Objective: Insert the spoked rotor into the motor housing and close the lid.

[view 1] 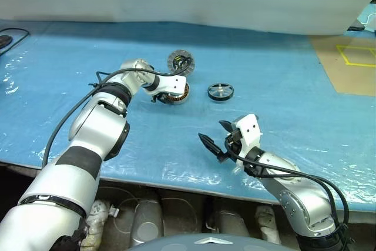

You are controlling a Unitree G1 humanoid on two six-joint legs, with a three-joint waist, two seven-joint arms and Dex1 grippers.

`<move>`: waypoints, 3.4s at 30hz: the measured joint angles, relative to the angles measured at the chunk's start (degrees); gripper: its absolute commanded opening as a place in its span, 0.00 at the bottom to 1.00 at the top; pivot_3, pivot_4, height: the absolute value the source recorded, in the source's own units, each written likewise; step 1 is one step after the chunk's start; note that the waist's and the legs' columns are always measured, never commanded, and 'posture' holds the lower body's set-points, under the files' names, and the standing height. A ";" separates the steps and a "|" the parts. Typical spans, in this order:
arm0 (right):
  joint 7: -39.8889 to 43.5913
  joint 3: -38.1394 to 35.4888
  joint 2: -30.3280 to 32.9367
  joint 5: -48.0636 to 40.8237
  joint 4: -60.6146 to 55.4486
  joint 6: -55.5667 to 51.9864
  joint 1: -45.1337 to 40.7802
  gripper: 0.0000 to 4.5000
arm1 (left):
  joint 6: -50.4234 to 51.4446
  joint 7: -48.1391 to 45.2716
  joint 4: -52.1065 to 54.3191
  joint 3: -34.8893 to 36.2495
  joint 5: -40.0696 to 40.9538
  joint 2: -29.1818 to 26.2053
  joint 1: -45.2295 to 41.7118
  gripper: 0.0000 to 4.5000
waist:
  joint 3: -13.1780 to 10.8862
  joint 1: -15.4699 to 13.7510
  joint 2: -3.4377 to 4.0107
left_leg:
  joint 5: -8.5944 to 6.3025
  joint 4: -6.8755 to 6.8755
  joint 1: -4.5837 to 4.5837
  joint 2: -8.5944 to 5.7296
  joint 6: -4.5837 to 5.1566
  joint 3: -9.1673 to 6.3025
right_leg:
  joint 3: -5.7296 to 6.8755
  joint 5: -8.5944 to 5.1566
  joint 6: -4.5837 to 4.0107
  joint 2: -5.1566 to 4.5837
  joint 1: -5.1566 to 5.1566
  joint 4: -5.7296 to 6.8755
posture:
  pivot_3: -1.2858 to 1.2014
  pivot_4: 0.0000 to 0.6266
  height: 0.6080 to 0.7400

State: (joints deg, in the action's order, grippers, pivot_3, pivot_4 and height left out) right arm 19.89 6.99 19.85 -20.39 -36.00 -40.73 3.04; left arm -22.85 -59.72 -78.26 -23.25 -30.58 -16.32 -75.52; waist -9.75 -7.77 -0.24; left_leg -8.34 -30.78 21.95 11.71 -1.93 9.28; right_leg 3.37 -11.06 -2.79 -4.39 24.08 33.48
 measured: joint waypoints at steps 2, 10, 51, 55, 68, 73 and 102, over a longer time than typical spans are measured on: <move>0.00 0.00 0.00 -0.01 0.00 -0.01 0.02 1.00 | -0.31 -0.01 -0.01 0.00 -0.06 -0.06 0.04 0.42 | 0.00 -0.02 0.00 | 0.00 -0.02 -0.01 0.00 0.00 0.00 | 0.00 -0.11 0.21 0.00 0.00 0.00 | 0.52 0.24 1.00; 0.29 0.00 0.31 -0.05 0.00 -0.01 -0.66 1.00 | -1.35 -10.57 0.02 3.66 4.84 -0.65 0.93 0.42 | 0.00 0.01 0.00 | 0.00 0.08 0.02 -0.02 -0.01 0.00 | 0.00 0.08 -0.13 0.00 0.01 -0.06 | 0.52 0.24 1.00; 6.13 -1.16 1.36 -2.04 6.73 1.08 -9.11 1.00 | 44.05 -26.11 59.92 -2.22 13.24 -6.45 23.73 0.42 | 0.02 0.94 0.06 | 0.00 0.09 -0.16 0.05 -0.01 0.18 | -0.11 0.03 -0.25 0.00 0.04 0.11 | 0.52 0.24 1.00; 6.80 -0.77 1.38 -1.95 8.01 1.55 -9.71 1.00 | 45.62 -27.47 62.62 -3.41 14.58 -8.89 24.23 0.42 | 0.02 0.91 0.06 | 0.00 0.09 -0.16 0.04 -0.02 0.19 | -0.11 0.02 -0.24 0.00 0.04 0.11 | 0.52 0.24 1.00; 8.78 1.27 1.44 -1.04 8.69 1.84 -10.36 1.00 | 59.59 -28.05 70.41 -5.48 19.26 -10.89 25.41 0.42 | 0.02 0.87 0.07 | 0.01 0.10 -0.15 0.05 -0.04 0.21 | -0.11 -0.04 -0.13 0.00 0.05 0.11 | 0.52 0.24 1.00; 8.84 1.26 1.44 -0.99 9.44 2.18 -10.84 1.00 | 59.55 -27.25 70.73 -6.32 20.01 -11.19 25.29 0.42 | 0.02 0.87 0.08 | 0.01 0.10 -0.15 0.05 -0.04 0.21 | -0.11 -0.04 -0.13 0.00 0.05 0.11 | 0.52 0.24 1.00; 9.66 -2.08 2.76 -0.69 11.26 4.19 -11.09 1.00 | 60.60 -24.99 74.36 2.45 35.89 -16.71 22.48 0.77 | 0.00 0.93 0.14 | 0.04 0.07 -0.06 0.05 -0.09 0.23 | -0.12 0.02 -0.23 0.02 0.12 0.12 | 0.52 0.24 1.00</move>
State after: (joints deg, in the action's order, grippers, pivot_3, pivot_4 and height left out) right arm 29.55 4.91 22.61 -21.08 -24.74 -36.54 -8.05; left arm 37.75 -84.71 -3.90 -20.79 5.31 -33.03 -53.04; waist -9.75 -6.84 -0.11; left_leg -8.30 -30.71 21.89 11.75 -2.02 9.50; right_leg 3.25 -11.04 -3.02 -4.37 24.19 33.60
